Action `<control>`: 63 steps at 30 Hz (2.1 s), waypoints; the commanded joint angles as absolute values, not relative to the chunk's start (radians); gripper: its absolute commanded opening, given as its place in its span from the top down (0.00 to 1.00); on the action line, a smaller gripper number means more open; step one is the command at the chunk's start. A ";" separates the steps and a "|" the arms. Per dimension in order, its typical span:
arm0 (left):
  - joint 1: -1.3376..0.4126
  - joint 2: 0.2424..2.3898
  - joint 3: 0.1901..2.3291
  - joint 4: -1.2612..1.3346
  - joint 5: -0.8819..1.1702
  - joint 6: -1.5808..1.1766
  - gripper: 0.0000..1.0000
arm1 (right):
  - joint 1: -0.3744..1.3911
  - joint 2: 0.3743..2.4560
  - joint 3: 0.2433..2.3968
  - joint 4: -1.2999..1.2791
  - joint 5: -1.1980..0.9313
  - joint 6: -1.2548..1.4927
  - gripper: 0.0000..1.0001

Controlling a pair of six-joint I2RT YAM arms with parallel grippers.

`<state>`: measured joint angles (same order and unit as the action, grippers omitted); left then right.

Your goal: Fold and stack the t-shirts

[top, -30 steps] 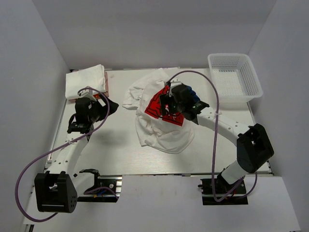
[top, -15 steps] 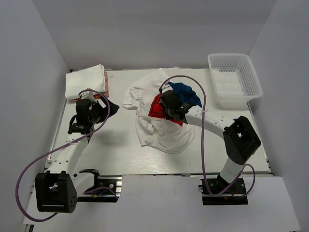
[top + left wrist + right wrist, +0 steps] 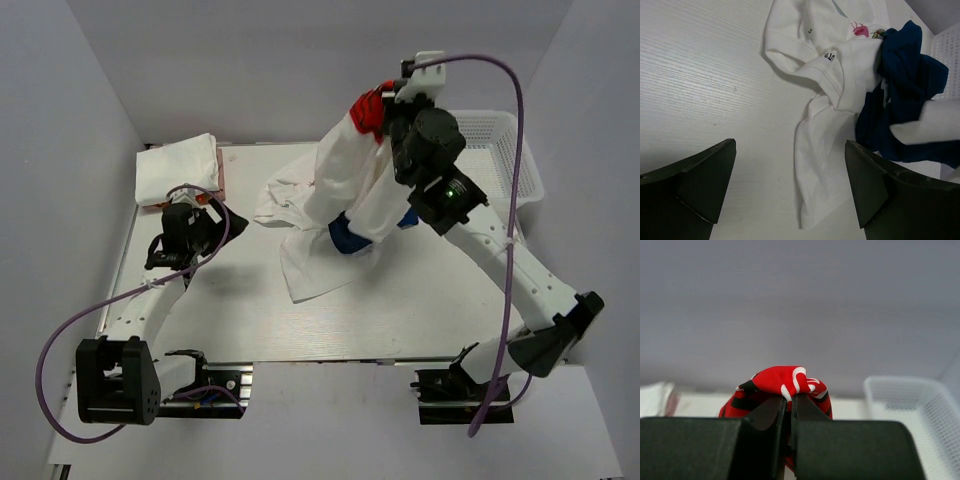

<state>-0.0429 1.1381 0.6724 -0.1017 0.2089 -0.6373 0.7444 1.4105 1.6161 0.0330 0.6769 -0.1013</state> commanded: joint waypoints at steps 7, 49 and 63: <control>-0.044 1.176 0.756 -0.100 0.158 -0.643 0.01 | 0.525 1.734 2.074 0.710 0.959 -0.724 1.00; -0.044 1.503 1.025 -0.235 0.046 -0.604 0.01 | -0.093 2.284 1.887 -0.037 0.643 0.251 1.00; -0.044 1.300 0.994 -0.284 0.054 -0.584 0.01 | -0.101 1.869 1.704 -0.101 0.167 0.175 0.10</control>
